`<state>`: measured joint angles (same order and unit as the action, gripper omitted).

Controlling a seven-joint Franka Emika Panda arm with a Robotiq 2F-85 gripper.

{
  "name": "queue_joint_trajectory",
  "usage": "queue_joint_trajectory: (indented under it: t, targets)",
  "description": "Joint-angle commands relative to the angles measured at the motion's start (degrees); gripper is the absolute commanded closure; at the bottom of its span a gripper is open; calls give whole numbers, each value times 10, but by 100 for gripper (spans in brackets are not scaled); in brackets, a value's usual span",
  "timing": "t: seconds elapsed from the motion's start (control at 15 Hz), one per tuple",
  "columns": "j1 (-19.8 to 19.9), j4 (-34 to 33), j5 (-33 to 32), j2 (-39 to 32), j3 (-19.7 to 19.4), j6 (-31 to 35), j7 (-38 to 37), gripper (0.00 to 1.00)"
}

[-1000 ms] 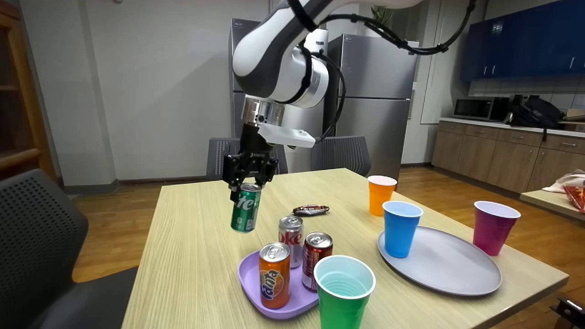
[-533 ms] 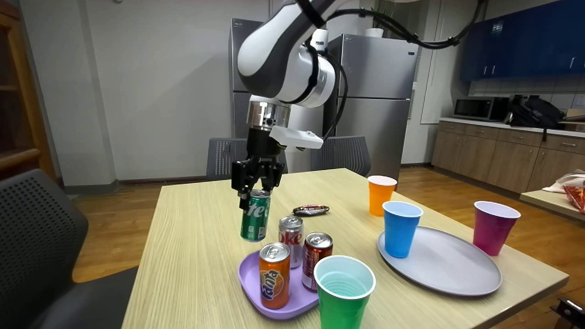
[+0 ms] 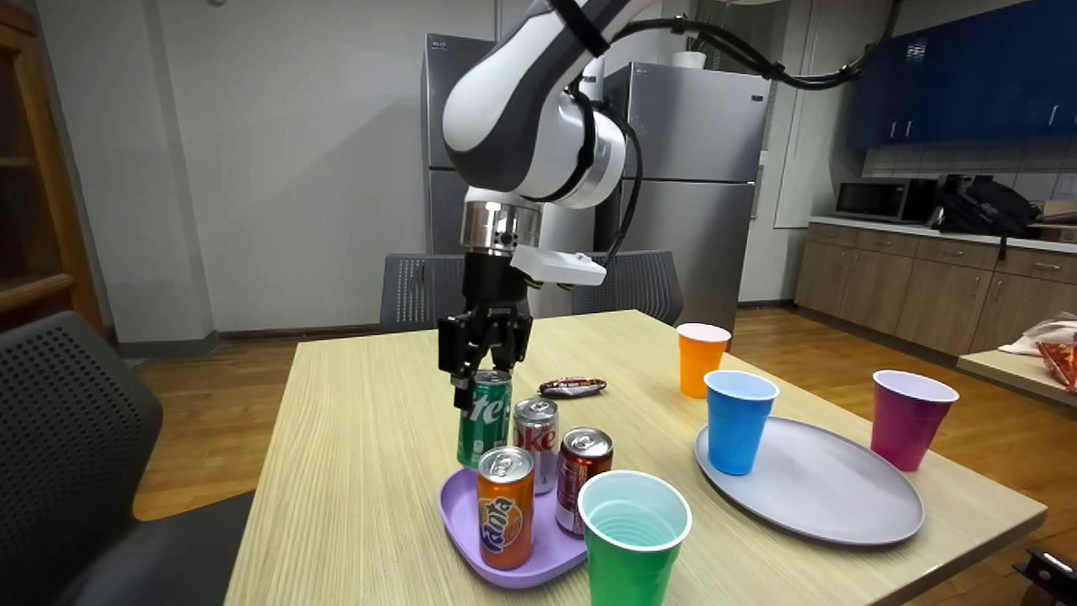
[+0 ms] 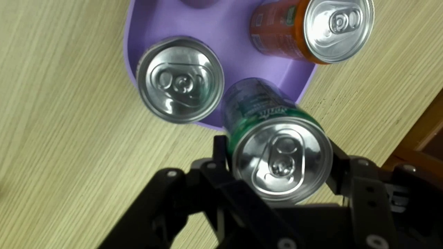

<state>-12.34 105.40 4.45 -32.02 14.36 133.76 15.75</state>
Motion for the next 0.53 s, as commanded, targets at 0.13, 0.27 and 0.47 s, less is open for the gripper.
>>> queue_joint_trajectory:
  t: [0.13,0.27,0.47]
  targets:
    - [3,27,-9,19,9,-15,11,61]
    - [-2,32,-11,17,7,-5,3,61]
    - [-10,35,-21,13,2,7,-7,61]
